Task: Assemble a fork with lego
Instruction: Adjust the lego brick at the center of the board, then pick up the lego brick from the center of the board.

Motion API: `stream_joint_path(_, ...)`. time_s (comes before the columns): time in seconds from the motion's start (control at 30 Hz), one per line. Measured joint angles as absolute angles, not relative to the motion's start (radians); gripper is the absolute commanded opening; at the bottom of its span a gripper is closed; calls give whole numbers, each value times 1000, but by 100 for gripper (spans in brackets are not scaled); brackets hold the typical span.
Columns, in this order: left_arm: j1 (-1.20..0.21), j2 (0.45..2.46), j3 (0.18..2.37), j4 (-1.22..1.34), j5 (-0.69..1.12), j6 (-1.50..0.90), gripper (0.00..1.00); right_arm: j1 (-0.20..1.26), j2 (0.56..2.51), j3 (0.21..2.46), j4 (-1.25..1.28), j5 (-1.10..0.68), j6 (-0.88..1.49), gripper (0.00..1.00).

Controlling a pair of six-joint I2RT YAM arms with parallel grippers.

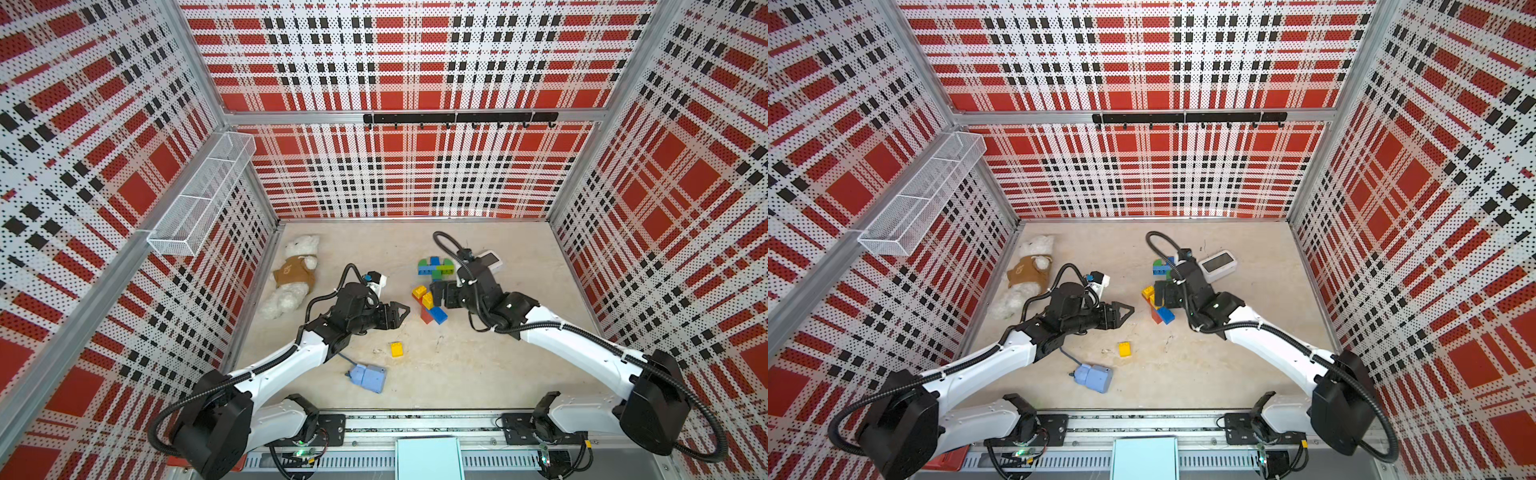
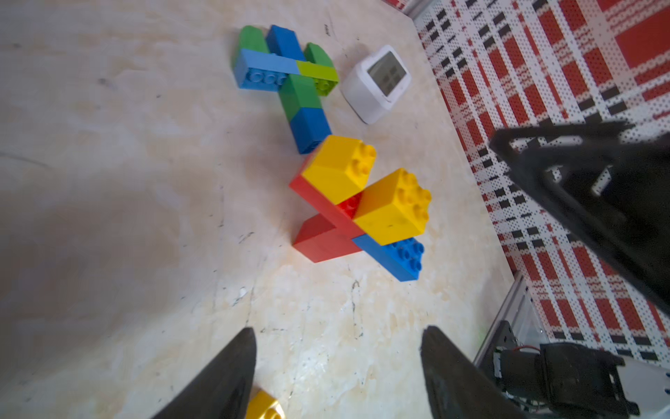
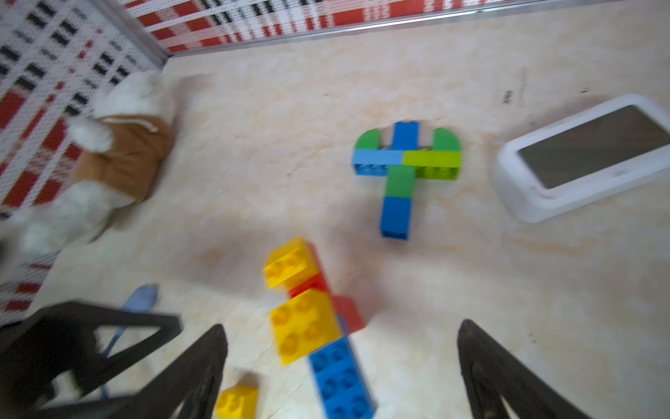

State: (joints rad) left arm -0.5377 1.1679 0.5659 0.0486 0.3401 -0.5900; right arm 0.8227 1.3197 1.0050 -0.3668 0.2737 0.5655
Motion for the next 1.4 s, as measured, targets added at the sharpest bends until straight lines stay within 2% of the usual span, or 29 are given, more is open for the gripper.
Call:
stream_joint_path(0.1, -469, 1138, 505, 91, 365, -625, 76, 954, 1382, 1065, -419, 322, 636, 87)
stream_joint_path(0.23, -356, 1132, 450, 146, 425, -663, 75, 1049, 1561, 1167, -464, 334, 694, 85)
stream_joint_path(0.37, -247, 1115, 400, 188, 482, -701, 76, 1092, 1753, 1251, -506, 303, 743, 83)
stream_joint_path(0.53, -155, 1086, 364, 220, 532, -731, 78, 1096, 1866, 1269, -542, 258, 815, 79)
stream_joint_path(0.6, -137, 1077, 363, 228, 548, -735, 78, 1095, 1882, 1269, -553, 248, 843, 75)
stream_joint_path(0.8, -124, 1069, 362, 241, 585, -735, 78, 1116, 1909, 1303, -580, 233, 890, 72)
stream_joint_path(1.1, -123, 1069, 348, 245, 599, -734, 78, 1155, 1932, 1350, -644, 241, 941, 57)
stream_joint_path(1.4, -118, 1069, 346, 245, 598, -733, 77, 1157, 1964, 1390, -685, 247, 944, 52)
